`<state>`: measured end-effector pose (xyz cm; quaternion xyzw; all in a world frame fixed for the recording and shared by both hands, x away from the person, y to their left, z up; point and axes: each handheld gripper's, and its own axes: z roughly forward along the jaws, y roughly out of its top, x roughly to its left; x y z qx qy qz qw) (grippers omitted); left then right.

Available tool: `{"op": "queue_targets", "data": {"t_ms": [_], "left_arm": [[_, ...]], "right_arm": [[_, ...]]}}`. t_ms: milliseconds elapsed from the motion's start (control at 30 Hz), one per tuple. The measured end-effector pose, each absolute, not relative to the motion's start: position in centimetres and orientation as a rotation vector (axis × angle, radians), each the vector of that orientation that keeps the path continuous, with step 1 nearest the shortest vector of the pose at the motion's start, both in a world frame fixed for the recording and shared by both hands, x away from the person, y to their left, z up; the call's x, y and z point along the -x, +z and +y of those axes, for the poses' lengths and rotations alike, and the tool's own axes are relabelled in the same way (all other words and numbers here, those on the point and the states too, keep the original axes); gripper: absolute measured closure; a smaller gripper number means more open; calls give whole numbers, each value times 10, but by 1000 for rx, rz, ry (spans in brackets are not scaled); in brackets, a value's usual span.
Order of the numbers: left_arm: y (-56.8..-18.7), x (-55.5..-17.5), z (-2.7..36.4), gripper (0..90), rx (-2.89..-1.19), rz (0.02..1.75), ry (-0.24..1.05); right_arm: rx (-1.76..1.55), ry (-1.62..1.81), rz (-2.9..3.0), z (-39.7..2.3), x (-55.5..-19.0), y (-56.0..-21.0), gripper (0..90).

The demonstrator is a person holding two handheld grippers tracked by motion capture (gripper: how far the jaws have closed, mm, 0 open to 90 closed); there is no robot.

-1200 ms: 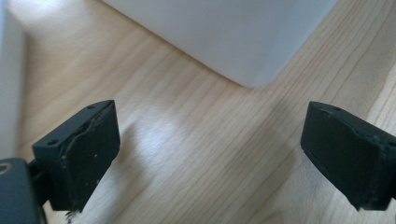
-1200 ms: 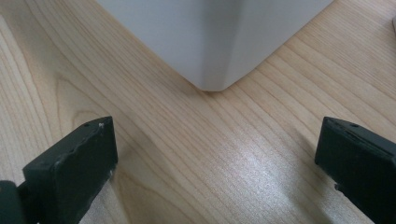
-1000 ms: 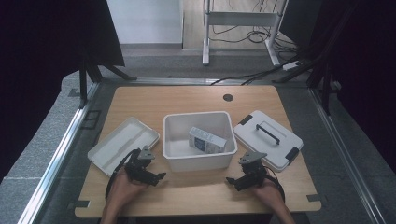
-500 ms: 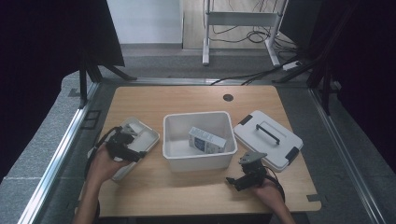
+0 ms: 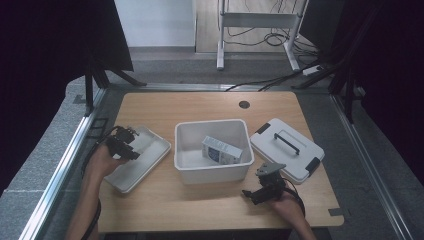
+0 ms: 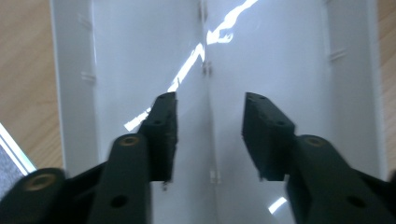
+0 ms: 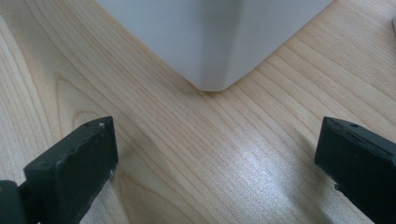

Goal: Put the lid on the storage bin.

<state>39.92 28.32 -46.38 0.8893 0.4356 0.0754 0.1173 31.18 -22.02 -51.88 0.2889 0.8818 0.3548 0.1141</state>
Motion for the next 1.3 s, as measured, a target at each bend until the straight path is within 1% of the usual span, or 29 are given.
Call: {"op": "queue_targets", "data": {"t_ms": [67, 100, 167, 200, 233, 333, 367, 433, 600, 867, 1033, 1167, 1300], "left_arm": [[-470, -402, 285, 650, -2612, 1303, 206], [-471, -403, 285, 696, -2611, 1310, 199], [-474, -406, 287, 763, -2610, 1291, 135], [-473, -406, 287, 820, -2618, 1280, 117], [-474, -406, 285, 861, -2618, 1276, 126], [-472, -407, 283, 893, -2646, 1279, 145], [-471, -407, 282, 893, -2671, 1242, 150], [-468, -407, 281, 893, -2671, 1227, 147], [-447, -404, 281, 893, -2725, 1102, 157], [-400, -398, 289, 893, -2733, 966, 182], [-369, -393, 293, 894, -2743, 898, 221], [-344, -389, 288, 893, -2749, 838, 241], [-322, -387, 275, 894, -2758, 755, 246]], "right_arm": [[-847, 1041, 2585, -220, -312, -519, 0], [-847, 1041, 2586, -220, -312, -519, 0], [-847, 1040, 2586, -220, -312, -519, 0], [-847, 1041, 2586, -220, -312, -519, 0], [-848, 1041, 2586, -220, -312, -519, 0], [-848, 1041, 2586, -220, -312, -519, 0], [-847, 1041, 2586, -220, -312, -519, 0], [-848, 1041, 2586, -220, -312, -519, 0], [-848, 1040, 2586, -220, -312, -519, 0], [-848, 1039, 2587, -220, -312, -519, 0], [-847, 1039, 2587, -220, -312, -519, 0], [-849, 1039, 2588, -220, -312, -519, 0], [-850, 1039, 2586, -220, -312, -519, 0]]}}
